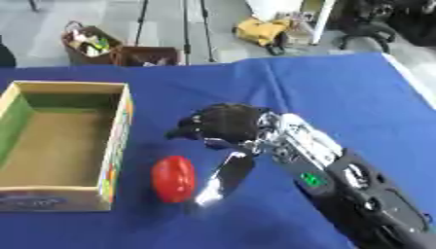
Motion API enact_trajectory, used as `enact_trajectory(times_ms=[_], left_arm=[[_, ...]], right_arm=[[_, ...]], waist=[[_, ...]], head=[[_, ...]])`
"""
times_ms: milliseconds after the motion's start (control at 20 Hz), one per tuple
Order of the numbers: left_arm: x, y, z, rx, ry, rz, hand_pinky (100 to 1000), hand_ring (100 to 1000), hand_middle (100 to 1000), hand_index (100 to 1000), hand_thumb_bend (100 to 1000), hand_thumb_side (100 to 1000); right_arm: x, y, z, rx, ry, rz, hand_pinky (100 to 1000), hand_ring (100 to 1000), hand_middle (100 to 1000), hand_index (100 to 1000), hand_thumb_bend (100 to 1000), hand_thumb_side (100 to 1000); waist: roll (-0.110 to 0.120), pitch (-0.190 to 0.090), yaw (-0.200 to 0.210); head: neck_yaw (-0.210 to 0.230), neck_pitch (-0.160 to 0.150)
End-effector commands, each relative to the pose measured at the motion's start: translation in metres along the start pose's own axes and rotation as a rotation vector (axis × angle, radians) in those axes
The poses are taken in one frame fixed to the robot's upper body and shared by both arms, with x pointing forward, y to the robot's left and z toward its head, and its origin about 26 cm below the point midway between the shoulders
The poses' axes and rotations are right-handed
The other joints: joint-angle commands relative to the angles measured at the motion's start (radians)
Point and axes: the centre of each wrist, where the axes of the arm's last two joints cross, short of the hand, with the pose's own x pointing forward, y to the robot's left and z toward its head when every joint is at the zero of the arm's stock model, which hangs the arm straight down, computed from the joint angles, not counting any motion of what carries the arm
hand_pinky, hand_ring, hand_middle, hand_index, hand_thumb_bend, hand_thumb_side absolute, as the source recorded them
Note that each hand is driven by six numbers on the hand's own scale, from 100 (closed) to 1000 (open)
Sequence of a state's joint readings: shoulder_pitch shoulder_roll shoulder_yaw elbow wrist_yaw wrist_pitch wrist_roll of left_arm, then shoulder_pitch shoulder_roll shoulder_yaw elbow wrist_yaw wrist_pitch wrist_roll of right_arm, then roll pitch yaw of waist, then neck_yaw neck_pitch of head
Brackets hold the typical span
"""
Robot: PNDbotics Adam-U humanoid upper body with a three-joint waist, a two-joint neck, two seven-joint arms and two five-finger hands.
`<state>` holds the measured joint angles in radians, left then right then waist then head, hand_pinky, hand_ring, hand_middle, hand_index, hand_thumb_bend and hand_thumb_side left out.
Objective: Pick up objects on the table and place them in the box.
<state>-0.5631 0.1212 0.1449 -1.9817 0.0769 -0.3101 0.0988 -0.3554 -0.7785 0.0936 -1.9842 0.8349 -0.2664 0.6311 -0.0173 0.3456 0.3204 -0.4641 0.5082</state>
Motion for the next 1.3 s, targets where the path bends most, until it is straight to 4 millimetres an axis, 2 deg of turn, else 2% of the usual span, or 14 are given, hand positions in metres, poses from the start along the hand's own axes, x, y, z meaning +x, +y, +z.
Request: enact_trajectory(times_ms=[50,250,350,450,850,1050,1300], left_arm=[[0.0057,-0.0026,-0.0059,-0.01,-0.035,0.01,187,475,567,668,100,864],[0.0057,-0.0028,-0.0059,-0.009,-0.034,0.01,187,475,567,668,100,864],[0.0057,-0.0031,-0.0061,-0.009,-0.035,0.011,187,475,566,669,100,864],[0.0058,-0.0032,-0.0062,-0.009,-0.036,0.012,188,475,566,669,100,864],[0.0058,-0.0046,-0.007,-0.008,-0.04,0.017,189,475,566,670,100,864],[0.0059,-0.0054,-0.0075,-0.008,-0.042,0.021,189,475,566,670,100,864],[0.0063,-0.0069,-0.0091,-0.008,-0.049,0.028,190,476,566,671,100,862]], right_arm=[[0.0,-0.0069,0.0028,-0.015,0.006,0.028,762,803,816,1000,719,899],[0.0002,-0.0075,0.0023,-0.015,0.007,0.027,762,803,816,1000,719,899],[0.0004,-0.0074,0.0021,-0.013,0.008,0.025,763,803,816,1000,742,889],[0.0005,-0.0072,0.0021,-0.011,0.009,0.023,762,802,815,1000,752,886],[-0.0007,-0.0084,0.0029,-0.012,0.014,0.013,758,798,813,1000,773,876],[-0.0016,-0.0105,0.0033,-0.023,0.02,0.011,750,790,804,1000,741,877],[-0.0032,-0.0133,0.0042,-0.029,0.036,0.006,744,784,797,1000,761,868]], waist=[[0.001,-0.017,0.0],[0.001,-0.018,0.0],[0.001,-0.018,-0.001],[0.001,-0.019,-0.001],[-0.001,-0.018,0.011],[-0.004,-0.017,0.021],[-0.006,-0.014,0.037]], head=[[0.003,-0.001],[0.005,0.007],[0.019,0.035],[0.025,0.045],[0.024,0.056],[0.014,0.053],[-0.007,0.043]])
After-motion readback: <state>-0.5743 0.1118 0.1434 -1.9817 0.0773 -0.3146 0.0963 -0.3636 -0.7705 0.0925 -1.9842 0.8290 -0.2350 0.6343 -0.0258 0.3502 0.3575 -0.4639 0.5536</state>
